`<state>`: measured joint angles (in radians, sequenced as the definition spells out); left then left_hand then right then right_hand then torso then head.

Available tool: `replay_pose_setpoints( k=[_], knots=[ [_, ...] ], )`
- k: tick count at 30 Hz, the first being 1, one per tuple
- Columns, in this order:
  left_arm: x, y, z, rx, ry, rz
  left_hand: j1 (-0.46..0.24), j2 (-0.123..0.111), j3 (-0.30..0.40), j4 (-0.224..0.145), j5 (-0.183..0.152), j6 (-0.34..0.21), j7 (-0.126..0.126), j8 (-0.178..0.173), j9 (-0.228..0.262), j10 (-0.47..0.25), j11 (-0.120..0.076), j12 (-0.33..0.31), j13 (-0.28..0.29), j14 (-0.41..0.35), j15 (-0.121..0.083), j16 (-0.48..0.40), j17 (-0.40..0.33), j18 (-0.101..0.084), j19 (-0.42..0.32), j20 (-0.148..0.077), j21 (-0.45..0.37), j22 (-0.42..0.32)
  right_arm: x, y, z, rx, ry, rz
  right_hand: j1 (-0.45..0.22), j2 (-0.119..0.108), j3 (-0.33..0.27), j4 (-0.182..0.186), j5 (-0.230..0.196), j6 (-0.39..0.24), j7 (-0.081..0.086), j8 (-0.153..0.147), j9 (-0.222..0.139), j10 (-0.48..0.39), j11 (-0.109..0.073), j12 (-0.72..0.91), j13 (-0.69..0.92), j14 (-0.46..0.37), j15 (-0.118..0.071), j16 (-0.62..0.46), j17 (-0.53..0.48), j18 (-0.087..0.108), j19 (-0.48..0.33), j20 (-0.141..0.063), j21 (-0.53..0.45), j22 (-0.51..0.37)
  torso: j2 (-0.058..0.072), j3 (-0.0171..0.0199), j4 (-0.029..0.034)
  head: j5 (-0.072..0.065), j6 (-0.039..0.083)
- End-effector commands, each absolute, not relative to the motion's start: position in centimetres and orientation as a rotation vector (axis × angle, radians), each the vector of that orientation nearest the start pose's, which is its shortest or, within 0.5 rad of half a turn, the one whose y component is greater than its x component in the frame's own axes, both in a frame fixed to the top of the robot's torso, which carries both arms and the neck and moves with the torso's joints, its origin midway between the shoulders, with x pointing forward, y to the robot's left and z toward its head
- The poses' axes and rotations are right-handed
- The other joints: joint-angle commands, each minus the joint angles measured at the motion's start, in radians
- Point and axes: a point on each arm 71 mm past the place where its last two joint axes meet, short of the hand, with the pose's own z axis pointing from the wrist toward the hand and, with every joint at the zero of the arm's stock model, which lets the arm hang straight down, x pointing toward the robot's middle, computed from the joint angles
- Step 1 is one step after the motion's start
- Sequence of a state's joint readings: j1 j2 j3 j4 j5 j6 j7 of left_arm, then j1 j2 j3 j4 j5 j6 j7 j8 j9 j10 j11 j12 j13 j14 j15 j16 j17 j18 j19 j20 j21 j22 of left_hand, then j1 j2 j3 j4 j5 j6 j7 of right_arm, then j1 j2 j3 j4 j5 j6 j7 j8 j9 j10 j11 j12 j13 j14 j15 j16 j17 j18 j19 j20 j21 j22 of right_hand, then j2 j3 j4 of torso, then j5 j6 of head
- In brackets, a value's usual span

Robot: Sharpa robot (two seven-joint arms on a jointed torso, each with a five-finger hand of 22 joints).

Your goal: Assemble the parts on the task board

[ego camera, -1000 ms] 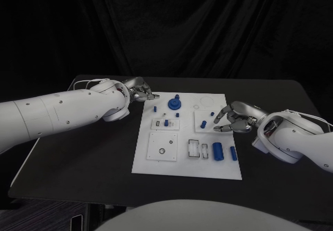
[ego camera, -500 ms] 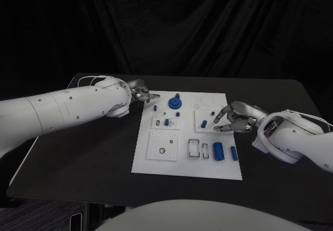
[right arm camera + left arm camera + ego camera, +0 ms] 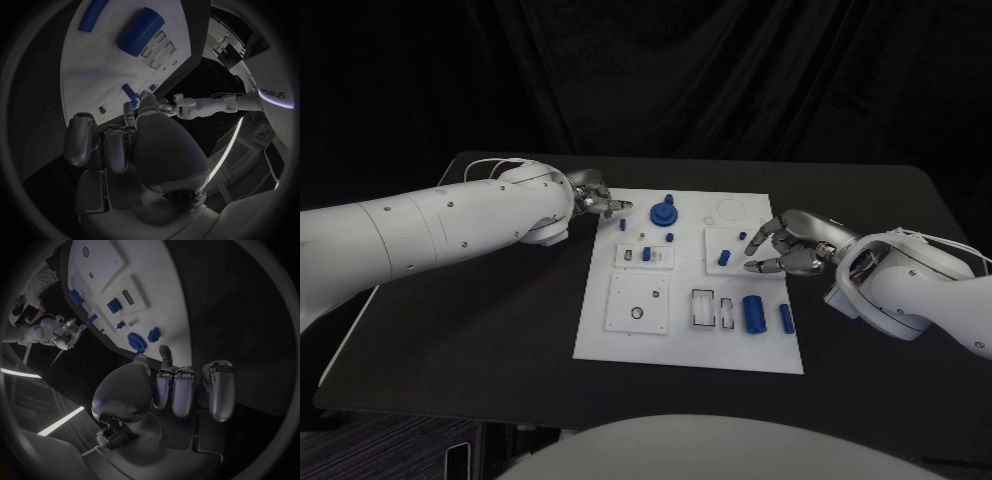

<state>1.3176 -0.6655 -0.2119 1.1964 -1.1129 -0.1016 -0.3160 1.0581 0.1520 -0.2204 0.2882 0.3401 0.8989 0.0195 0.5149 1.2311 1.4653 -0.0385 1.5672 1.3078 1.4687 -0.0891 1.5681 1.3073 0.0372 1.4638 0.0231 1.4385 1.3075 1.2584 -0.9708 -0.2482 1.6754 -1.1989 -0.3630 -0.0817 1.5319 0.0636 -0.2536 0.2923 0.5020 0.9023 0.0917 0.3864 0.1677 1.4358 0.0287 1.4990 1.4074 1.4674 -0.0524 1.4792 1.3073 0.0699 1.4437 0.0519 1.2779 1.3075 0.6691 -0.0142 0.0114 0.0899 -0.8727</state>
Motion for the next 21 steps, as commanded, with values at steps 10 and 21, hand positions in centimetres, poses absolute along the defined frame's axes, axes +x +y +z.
replay_pose_setpoints(
  k=[10, 21],
  knots=[
    [54.06, 22.14, -22.49, -0.149, 2.069, -0.392, 0.094, -0.017, 0.001, -0.005, 0.087, -0.001, 0.004, -0.031, 0.002, 0.105, -0.004, 0.004, 0.263, 0.102, 0.000, 0.003, 0.263, -0.001, 0.032, 0.001, -0.018, 0.215, 43.37, -22.36, -22.18, 0.030, 1.837, 0.749, 0.014, 0.022, -0.005, -0.002, 0.009, 0.007, -0.001, -0.005, -0.002, 0.022, -0.019, -0.004, -0.042, 0.069, -0.005, 0.002, 0.106, 0.000, 0.005, 0.000, 0.001, 0.153, -0.001, 0.0001, 0.0000, 0.004, 0.000],
    [53.99, 21.85, -22.66, -0.144, 2.077, -0.395, 0.113, -0.022, 0.004, -0.003, 0.109, -0.010, 0.007, -0.045, 0.000, 0.105, -0.002, 0.004, 0.263, 0.102, 0.001, 0.003, 0.263, 0.002, 0.026, 0.002, -0.028, 0.212, 43.31, -22.39, -22.22, 0.031, 1.842, 0.748, 0.014, 0.022, -0.005, -0.002, 0.012, 0.007, -0.002, -0.005, -0.003, 0.022, -0.020, -0.005, -0.042, 0.069, -0.006, 0.001, 0.105, 0.000, 0.005, 0.000, 0.001, 0.153, 0.000, 0.0005, 0.0011, 0.004, 0.000]
  ],
)
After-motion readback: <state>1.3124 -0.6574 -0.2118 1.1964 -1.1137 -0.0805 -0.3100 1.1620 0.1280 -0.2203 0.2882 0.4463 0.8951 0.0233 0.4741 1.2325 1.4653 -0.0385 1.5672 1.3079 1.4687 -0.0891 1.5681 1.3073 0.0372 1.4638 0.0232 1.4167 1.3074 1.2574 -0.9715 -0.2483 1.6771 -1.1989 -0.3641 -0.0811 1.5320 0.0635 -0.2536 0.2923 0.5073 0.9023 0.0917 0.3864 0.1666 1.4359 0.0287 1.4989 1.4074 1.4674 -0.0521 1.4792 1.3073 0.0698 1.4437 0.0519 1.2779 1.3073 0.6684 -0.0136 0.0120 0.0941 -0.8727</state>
